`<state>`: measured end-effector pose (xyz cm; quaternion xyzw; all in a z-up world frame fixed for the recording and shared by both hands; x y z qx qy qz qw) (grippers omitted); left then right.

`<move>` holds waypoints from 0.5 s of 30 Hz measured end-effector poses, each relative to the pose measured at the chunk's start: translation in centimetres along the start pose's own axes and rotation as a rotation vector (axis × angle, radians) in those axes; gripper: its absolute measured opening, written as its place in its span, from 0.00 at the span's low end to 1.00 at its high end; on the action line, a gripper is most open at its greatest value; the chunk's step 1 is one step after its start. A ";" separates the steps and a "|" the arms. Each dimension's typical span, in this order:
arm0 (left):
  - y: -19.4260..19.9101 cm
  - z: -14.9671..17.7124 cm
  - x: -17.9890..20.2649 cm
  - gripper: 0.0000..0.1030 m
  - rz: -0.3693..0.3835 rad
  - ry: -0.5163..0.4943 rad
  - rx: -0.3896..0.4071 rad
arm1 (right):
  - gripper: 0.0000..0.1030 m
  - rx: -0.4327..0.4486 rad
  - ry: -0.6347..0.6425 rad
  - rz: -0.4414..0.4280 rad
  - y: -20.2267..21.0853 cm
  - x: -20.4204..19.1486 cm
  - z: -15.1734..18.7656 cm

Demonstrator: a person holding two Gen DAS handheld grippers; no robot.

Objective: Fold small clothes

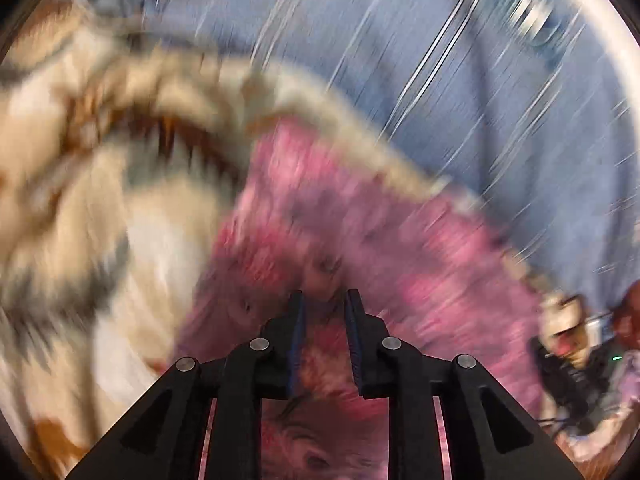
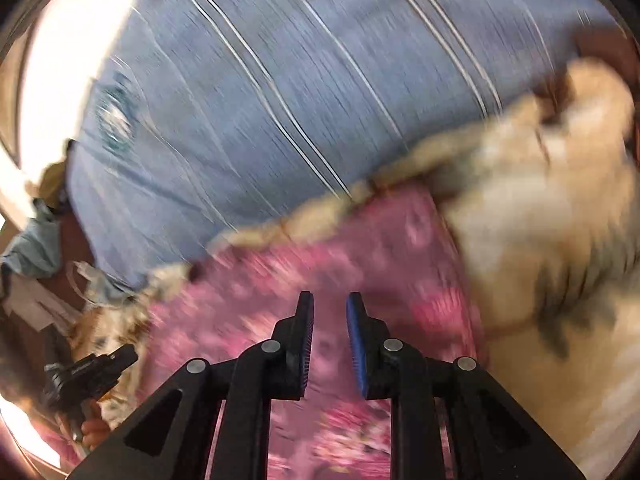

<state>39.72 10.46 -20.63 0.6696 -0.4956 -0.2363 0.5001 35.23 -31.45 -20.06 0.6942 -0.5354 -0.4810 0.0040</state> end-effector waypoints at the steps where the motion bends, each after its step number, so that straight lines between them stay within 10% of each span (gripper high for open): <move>1: 0.0 0.0 0.1 0.19 -0.014 -0.005 0.034 | 0.10 -0.002 -0.033 0.011 -0.3 1.1 0.5; 6: 4.2 -0.7 0.3 0.22 0.056 -0.057 0.103 | 0.21 0.046 -0.013 0.030 2.1 -0.6 0.6; 9: 6.9 -1.8 -2.9 0.48 0.113 -0.001 0.110 | 0.35 0.032 0.084 0.012 2.8 -4.9 2.7; 15: 8.2 -2.4 -10.0 0.52 0.144 0.054 0.057 | 0.41 -0.136 0.287 -0.004 -0.7 -13.0 11.4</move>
Point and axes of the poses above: each gripper's, at about its wrist camera, not at the fingertips, and y roughly against the way its jaws point, x to its right, z to its underside, the point moved 9 cm from there along -y, roughly the way its jaws point, and after that the axes turned 15 degrees about -z, right-handed, at the moved point
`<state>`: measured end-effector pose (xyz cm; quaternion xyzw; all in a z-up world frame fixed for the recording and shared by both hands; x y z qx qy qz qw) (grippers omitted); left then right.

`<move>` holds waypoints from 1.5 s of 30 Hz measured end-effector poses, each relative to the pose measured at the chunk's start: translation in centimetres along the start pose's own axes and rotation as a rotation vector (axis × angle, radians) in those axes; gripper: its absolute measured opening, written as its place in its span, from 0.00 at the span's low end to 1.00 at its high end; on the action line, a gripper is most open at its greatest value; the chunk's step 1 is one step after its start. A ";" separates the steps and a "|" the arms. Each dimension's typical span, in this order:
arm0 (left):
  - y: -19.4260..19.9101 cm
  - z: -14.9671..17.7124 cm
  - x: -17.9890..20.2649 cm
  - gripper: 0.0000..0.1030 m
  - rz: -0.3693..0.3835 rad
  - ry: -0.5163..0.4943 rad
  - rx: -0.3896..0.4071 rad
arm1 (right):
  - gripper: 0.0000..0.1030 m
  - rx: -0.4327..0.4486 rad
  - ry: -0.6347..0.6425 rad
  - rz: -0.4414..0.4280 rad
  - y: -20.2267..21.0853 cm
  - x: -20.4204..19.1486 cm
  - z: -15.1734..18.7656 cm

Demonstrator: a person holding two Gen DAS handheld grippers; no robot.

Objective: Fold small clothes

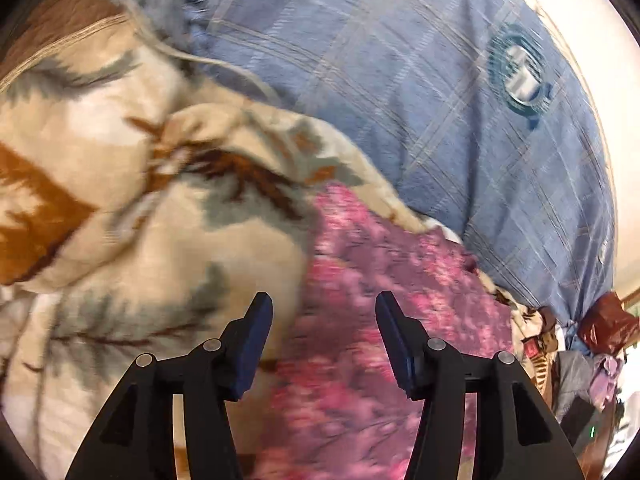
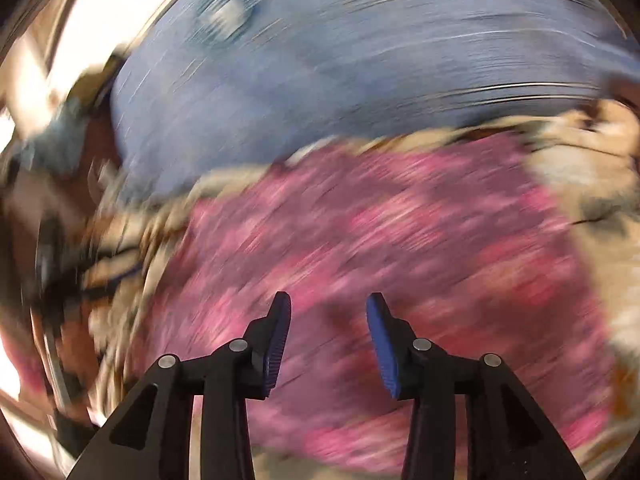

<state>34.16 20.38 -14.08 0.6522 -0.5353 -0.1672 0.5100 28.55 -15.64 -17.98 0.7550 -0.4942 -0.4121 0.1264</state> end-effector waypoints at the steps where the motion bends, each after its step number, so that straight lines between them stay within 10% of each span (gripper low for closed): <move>1: 0.1 -0.2 -1.0 0.52 -0.014 0.011 -0.003 | 0.41 -0.043 0.053 -0.007 -1.5 -2.3 1.2; 10: 1.3 -0.9 -5.6 0.52 -0.123 0.000 -0.052 | 0.59 -0.279 0.433 -0.120 -10.6 -17.6 7.8; 20: 1.8 -1.2 -6.8 0.52 -0.051 0.074 -0.071 | 0.61 -0.279 0.746 0.093 -16.7 -19.8 10.5; 23: 1.2 -0.9 -5.7 0.53 -0.020 0.063 -0.090 | 0.14 -0.239 0.712 0.091 -16.5 -19.0 9.1; 25: 0.3 -0.8 -4.5 0.56 0.015 0.071 -0.116 | 0.08 -0.231 0.617 0.038 -15.5 -18.0 7.6; 42: -8.7 -1.0 2.2 0.74 0.243 0.207 -0.260 | 0.07 -0.151 0.417 -0.131 -11.4 -14.8 6.5; 44: -9.2 -0.9 3.2 0.71 0.261 0.166 -0.260 | 0.07 -0.151 0.400 -0.150 -11.7 -14.4 6.4; 45: -9.5 -0.9 3.7 0.47 0.281 0.150 -0.263 | 0.07 -0.147 0.393 -0.160 -11.7 -14.4 6.4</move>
Point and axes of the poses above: each gripper's, at about its wrist camera, not at the fingertips, and y roughly against the way its jaws point, x to its right, z to its underside, the point moved 9 cm from there along -y, roughly the way its jaws point, and after that the axes turned 15 degrees about -z, right-handed, at the moved point
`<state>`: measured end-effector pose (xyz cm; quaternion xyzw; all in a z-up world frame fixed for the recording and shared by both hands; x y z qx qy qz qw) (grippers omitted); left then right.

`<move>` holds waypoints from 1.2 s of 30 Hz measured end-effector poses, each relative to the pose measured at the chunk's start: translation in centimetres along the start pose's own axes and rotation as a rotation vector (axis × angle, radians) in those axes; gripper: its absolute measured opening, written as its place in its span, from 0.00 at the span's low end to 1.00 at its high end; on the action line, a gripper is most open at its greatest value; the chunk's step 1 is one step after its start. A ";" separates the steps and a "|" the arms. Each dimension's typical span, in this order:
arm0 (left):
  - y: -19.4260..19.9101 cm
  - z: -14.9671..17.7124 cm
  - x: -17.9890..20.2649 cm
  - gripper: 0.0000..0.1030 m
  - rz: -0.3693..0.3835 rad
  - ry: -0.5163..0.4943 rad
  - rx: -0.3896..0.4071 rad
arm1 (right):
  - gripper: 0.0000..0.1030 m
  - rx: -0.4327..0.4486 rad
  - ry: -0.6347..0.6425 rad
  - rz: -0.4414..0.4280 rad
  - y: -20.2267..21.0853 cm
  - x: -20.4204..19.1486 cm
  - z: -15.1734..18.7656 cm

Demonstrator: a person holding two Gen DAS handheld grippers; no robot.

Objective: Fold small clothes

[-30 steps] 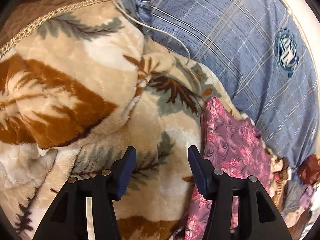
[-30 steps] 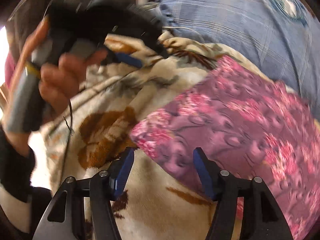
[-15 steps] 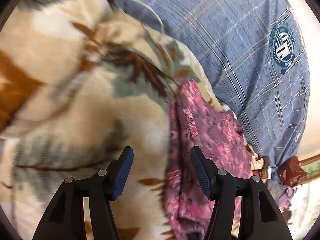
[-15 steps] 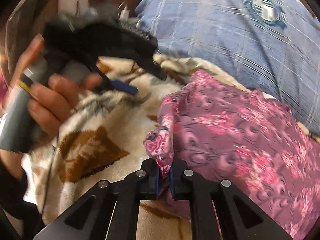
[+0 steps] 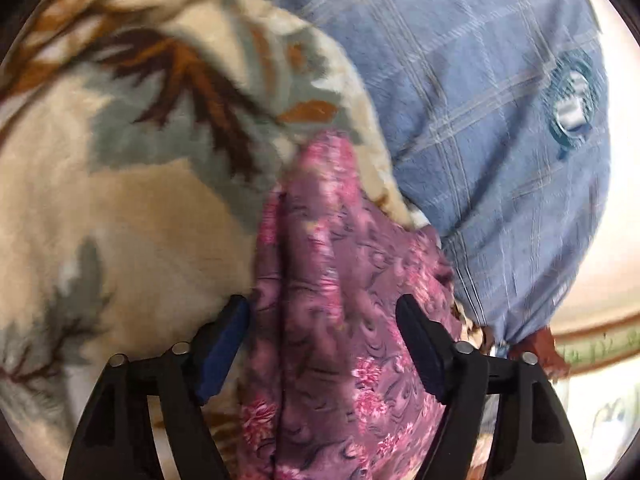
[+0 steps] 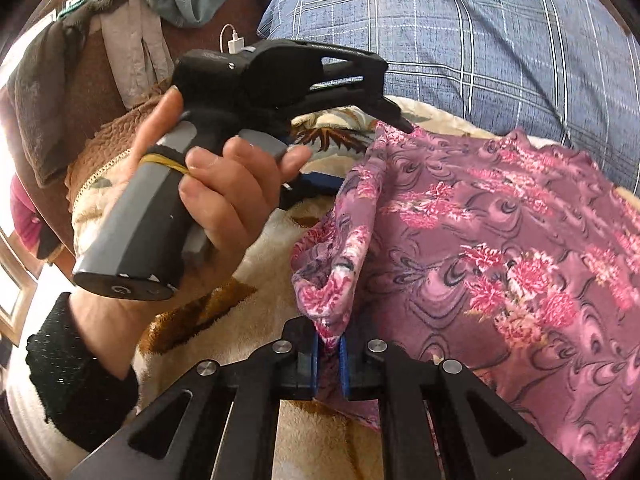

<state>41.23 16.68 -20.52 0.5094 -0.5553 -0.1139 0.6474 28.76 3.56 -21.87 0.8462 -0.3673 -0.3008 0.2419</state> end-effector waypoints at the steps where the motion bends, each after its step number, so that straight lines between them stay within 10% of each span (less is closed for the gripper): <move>1: -0.6 0.2 0.3 0.17 0.005 -0.009 -0.022 | 0.07 0.005 -0.004 -0.005 0.1 0.0 0.1; 17: 2.9 3.7 7.2 0.11 0.162 -0.105 0.102 | 0.07 0.280 -0.191 -0.091 10.3 3.2 0.1; 23: 1.8 6.4 14.0 0.11 0.041 -0.194 0.081 | 0.07 0.407 -0.288 -0.109 14.7 7.0 2.2; 36: -16.3 13.9 24.4 0.11 -0.565 -0.551 -0.125 | 0.17 0.412 -0.669 -0.062 19.8 16.6 7.9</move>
Point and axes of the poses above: each gripper's, at about its wrist camera, not at the fingertips, and y roughly against the way its jaws point, x to its right, z to its underside, the point moved 9 cm from there along -y, roughly the way its jaws point, and after that the axes turned 15 degrees about -z, right-handed, at the moved point
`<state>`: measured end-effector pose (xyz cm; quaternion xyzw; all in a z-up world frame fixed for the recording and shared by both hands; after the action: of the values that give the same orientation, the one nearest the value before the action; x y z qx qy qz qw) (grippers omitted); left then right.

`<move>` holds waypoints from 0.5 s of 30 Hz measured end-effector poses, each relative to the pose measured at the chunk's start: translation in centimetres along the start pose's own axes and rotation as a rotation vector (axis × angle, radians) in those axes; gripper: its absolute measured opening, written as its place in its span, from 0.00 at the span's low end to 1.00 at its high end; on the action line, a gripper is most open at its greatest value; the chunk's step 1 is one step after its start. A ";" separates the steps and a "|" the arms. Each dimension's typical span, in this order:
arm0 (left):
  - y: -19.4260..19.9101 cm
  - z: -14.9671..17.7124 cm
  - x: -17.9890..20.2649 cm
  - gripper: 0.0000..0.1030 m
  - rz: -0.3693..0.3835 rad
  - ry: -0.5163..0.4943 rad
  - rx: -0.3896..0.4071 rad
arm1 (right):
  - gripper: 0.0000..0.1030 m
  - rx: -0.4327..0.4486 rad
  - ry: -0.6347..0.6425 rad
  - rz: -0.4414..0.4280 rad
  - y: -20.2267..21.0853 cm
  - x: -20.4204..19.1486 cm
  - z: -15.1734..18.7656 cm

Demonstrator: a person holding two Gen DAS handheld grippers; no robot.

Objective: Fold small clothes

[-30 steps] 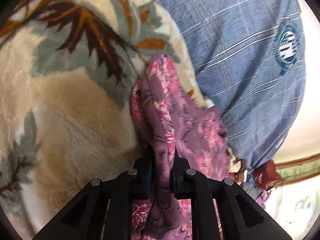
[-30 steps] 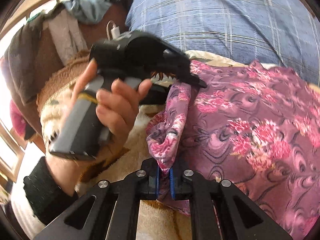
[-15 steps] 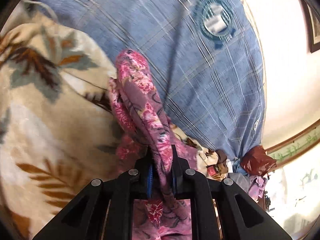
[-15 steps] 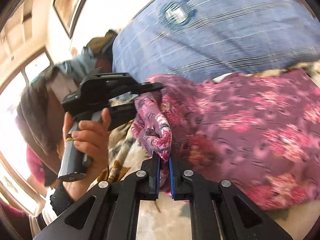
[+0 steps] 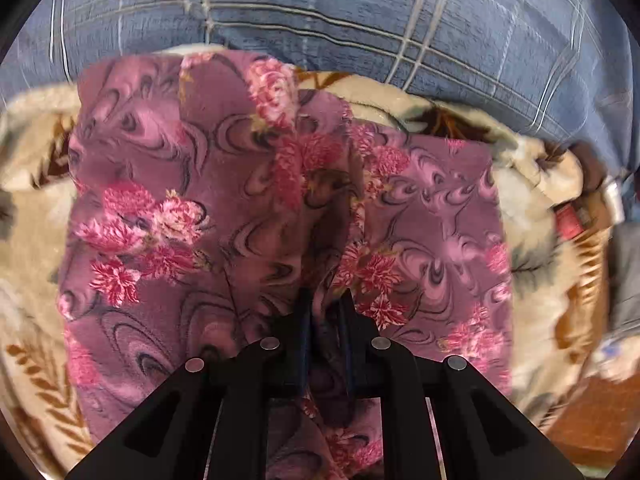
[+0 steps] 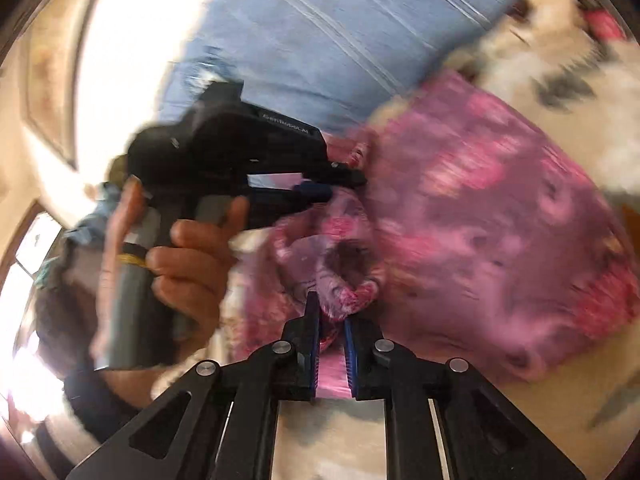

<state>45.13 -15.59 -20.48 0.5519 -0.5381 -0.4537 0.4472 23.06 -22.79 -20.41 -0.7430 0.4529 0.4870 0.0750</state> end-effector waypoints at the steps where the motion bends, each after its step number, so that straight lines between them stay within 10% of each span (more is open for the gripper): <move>1: 0.9 -0.2 0.1 0.11 0.012 0.006 0.006 | 0.25 -0.015 -0.027 0.003 -0.1 0.5 0.2; 5: 6.1 -1.9 -0.5 0.26 0.135 0.080 0.066 | 0.44 -0.019 -0.084 -0.041 0.6 0.8 -0.1; 7: 8.4 -2.2 -1.6 0.72 0.100 0.089 0.123 | 0.58 0.021 -0.075 -0.077 1.4 0.0 -0.8; 8: 9.0 -2.4 -1.9 0.77 0.064 0.081 0.145 | 0.60 0.036 -0.058 -0.085 1.6 -0.4 -1.2; 15: 5.9 -0.8 1.9 0.73 -0.184 -0.100 0.074 | 0.61 0.040 -0.055 -0.058 0.5 0.6 -2.2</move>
<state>44.81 -17.65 -14.62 0.5918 -0.5234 -0.4994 0.3555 24.20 -24.60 -19.63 -0.7406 0.4386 0.4957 0.1160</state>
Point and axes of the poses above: each gripper's, at about its wrist camera, not at the fingertips, and y roughly against the way its jaws point, x to its right, z to its underside, the point moved 9 cm from there along -y, roughly the way its jaws point, and after that the axes turned 15 degrees about -z, right-handed, at the moved point
